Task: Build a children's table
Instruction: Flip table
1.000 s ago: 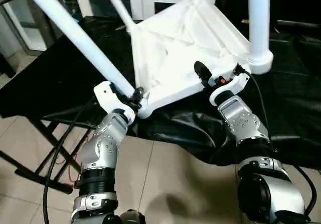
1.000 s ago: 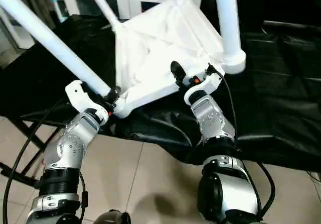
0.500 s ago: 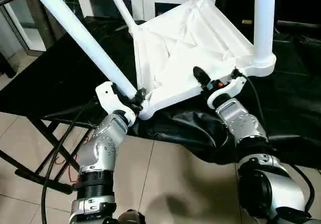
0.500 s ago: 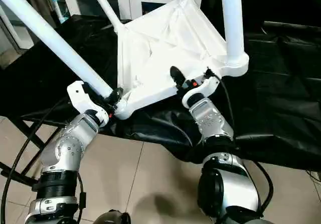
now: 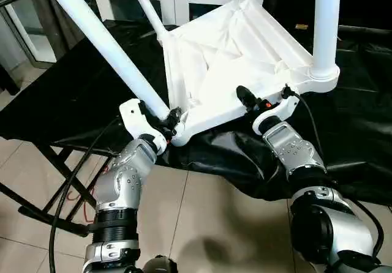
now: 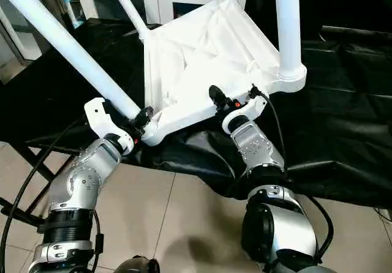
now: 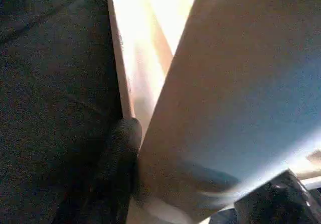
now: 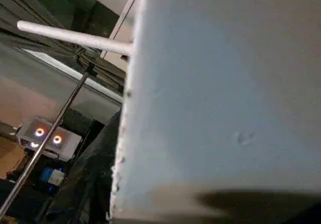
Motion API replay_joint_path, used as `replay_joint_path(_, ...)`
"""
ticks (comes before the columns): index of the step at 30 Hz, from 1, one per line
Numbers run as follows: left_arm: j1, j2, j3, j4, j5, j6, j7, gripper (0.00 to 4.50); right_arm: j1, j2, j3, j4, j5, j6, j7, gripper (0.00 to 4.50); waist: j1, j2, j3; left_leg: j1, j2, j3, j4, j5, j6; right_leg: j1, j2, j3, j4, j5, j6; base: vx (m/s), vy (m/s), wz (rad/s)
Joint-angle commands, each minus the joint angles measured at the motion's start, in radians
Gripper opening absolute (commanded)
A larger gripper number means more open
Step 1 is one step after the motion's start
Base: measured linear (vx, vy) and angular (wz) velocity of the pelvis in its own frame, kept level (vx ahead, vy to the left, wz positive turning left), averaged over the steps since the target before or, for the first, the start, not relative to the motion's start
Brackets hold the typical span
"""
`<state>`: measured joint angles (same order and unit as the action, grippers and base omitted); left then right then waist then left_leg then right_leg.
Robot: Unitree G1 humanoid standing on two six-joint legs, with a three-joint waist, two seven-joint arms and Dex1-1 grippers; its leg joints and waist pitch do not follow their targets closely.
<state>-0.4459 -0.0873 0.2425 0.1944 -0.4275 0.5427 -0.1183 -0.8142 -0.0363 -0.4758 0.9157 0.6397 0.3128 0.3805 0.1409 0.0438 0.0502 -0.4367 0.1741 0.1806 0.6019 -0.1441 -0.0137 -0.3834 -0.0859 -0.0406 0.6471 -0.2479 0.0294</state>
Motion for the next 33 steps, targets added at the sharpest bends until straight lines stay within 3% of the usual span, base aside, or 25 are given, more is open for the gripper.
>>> replay_joint_path(1,-0.007,-0.017,-0.018,0.018,-0.040,0.031,-0.033,3.07,-0.034,-0.001,-0.001,-0.005,-0.001,-0.023,-0.010,2.10,-0.003,-0.009,-0.085,0.046,0.051,-0.016,-0.052,-0.076,0.062,0.035,-0.058,0.022,-0.060,0.172,-0.247,0.000,0.000,0.00)
replay_joint_path(7,0.024,0.034,-0.008,-0.045,-0.053,0.051,-0.064,3.51,-0.034,-0.024,-0.019,-0.034,-0.002,-0.053,-0.041,2.06,-0.002,-0.005,-0.087,0.048,0.051,-0.016,-0.051,-0.072,0.058,0.034,-0.058,0.021,-0.058,0.180,-0.252,0.000,0.000,0.00)
replay_joint_path(8,0.035,0.041,-0.004,-0.059,-0.055,0.055,-0.065,3.53,-0.034,-0.028,-0.025,-0.038,-0.001,-0.056,-0.048,2.06,-0.001,0.005,-0.087,0.048,0.051,-0.017,-0.050,-0.073,0.057,0.031,-0.057,0.020,-0.056,0.183,-0.254,0.000,0.000,0.00)
replay_joint_path(9,0.049,0.051,-0.002,-0.076,-0.057,0.063,-0.069,3.75,-0.035,-0.035,-0.033,-0.043,0.004,-0.057,-0.055,2.06,-0.003,0.000,-0.086,0.049,0.052,-0.016,-0.051,-0.080,0.055,0.031,-0.055,0.021,-0.058,0.185,-0.253,0.000,0.000,0.00)
replay_joint_path(12,0.120,0.085,0.005,-0.164,-0.067,0.115,-0.057,3.96,-0.032,-0.068,-0.057,-0.085,0.012,-0.057,-0.070,2.06,-0.001,0.004,-0.087,0.048,0.051,-0.015,-0.050,-0.081,0.054,0.032,-0.056,0.019,-0.057,0.179,-0.251,0.000,0.000,0.00)
replay_joint_path(18,0.184,0.104,-0.017,-0.248,-0.068,0.133,-0.068,4.44,-0.017,-0.104,-0.049,-0.133,-0.007,-0.058,-0.080,2.06,0.003,0.005,-0.082,0.052,0.054,-0.012,-0.057,-0.126,0.028,0.028,-0.053,0.018,-0.067,0.096,-0.224,0.000,0.000,0.00)
replay_joint_path(20,0.207,0.132,-0.067,-0.278,-0.027,0.102,-0.101,4.50,-0.004,-0.123,-0.033,-0.162,-0.028,-0.059,-0.096,2.06,0.005,0.003,-0.083,0.052,0.055,-0.013,-0.059,-0.118,0.024,0.027,-0.053,0.018,-0.069,0.087,-0.201,0.000,0.000,0.00)
replay_joint_path(21,0.225,0.168,-0.130,-0.299,0.031,0.057,-0.135,4.50,0.014,-0.143,-0.002,-0.190,-0.079,-0.073,-0.123,2.06,0.005,0.002,-0.082,0.050,0.053,-0.011,-0.058,-0.109,0.024,0.026,-0.051,0.019,-0.070,0.083,-0.186,0.000,0.000,0.00)
replay_joint_path(24,0.239,0.207,-0.199,-0.330,0.078,0.020,-0.174,4.50,0.033,-0.154,0.009,-0.227,-0.101,-0.063,-0.148,2.06,0.008,0.000,-0.082,0.048,0.051,-0.009,-0.059,-0.100,0.012,0.026,-0.053,0.021,-0.071,0.069,-0.155,0.000,0.000,0.00)
replay_joint_path(27,0.242,0.222,-0.227,-0.348,0.096,0.005,-0.187,4.50,0.044,-0.161,0.021,-0.247,-0.116,-0.059,-0.160,2.05,0.002,0.001,-0.078,0.050,0.049,-0.007,-0.064,-0.153,-0.015,0.022,-0.053,0.024,-0.076,0.014,-0.158,0.000,0.000,0.00)
replay_joint_path(28,0.231,0.249,-0.277,-0.382,0.142,-0.048,-0.206,4.50,0.066,-0.175,0.047,-0.294,-0.148,-0.045,-0.188,2.05,0.001,0.004,-0.080,0.051,0.049,-0.007,-0.064,-0.157,-0.019,0.022,-0.053,0.024,-0.076,0.012,-0.156,0.000,0.000,0.00)
replay_joint_path(29,0.226,0.257,-0.292,-0.393,0.157,-0.067,-0.212,4.50,0.072,-0.179,0.056,-0.309,-0.158,-0.041,-0.198,2.05,-0.001,0.002,-0.079,0.051,0.050,-0.010,-0.065,-0.156,-0.015,0.022,-0.051,0.025,-0.079,0.016,-0.138,0.000,0.000,0.00)
replay_joint_path(33,0.173,0.283,-0.334,-0.426,0.208,-0.147,-0.236,4.50,0.089,-0.197,0.084,-0.382,-0.216,-0.023,-0.274,2.05,-0.009,0.001,-0.080,0.050,0.046,-0.007,-0.063,-0.150,-0.022,0.021,-0.050,0.025,-0.076,0.016,-0.141,0.000,0.000,0.00)
